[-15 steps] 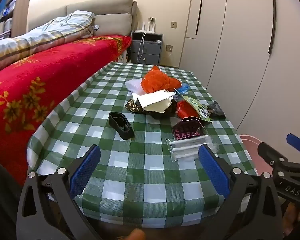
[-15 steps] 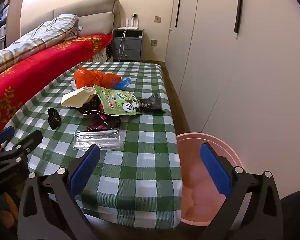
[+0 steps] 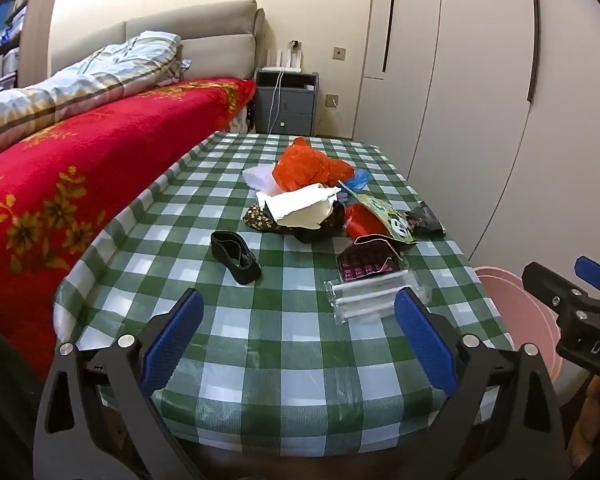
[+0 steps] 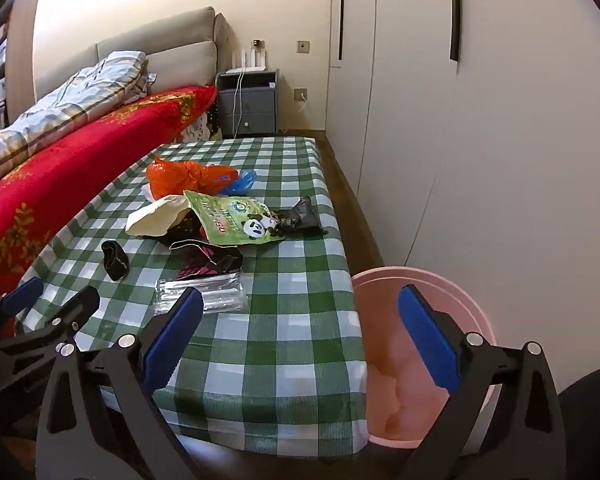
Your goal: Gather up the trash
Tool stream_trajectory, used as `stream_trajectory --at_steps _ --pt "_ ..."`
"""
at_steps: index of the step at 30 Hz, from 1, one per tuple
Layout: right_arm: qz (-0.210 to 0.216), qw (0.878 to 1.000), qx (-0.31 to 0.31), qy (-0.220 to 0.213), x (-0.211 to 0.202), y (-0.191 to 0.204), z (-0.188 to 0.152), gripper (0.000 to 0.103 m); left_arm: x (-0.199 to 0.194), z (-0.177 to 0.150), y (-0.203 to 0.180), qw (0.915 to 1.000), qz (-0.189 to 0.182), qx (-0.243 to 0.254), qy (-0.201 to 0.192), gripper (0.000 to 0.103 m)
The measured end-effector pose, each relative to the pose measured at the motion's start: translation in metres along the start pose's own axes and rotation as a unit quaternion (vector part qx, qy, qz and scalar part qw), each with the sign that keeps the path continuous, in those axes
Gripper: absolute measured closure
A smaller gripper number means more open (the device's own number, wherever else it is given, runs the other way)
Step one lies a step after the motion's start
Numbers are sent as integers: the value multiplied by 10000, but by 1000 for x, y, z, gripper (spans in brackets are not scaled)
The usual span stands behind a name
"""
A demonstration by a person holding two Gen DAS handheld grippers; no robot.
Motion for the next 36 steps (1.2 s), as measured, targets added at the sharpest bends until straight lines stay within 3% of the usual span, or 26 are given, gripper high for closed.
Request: stream_trajectory --at_steps 12,18,36 --pt "146 9998 -88 48 2 6 0 7 -2 3 -1 9999 6 68 -75 12" --pt "248 9996 -124 64 1 10 -1 18 0 2 2 10000 -14 -70 -4 12" --pt "347 9993 -127 24 -2 13 0 18 0 2 0 10000 1 -51 -8 13"
Point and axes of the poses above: each gripper's, at about its wrist camera, not at the fingertips, and x roughly the way its jaws point, y to its left, z to its top, the point moved 5 cm from there along x, roughly the way its jaws point, and after that the axes turned 9 degrees about -y, right-handed, at the moved point
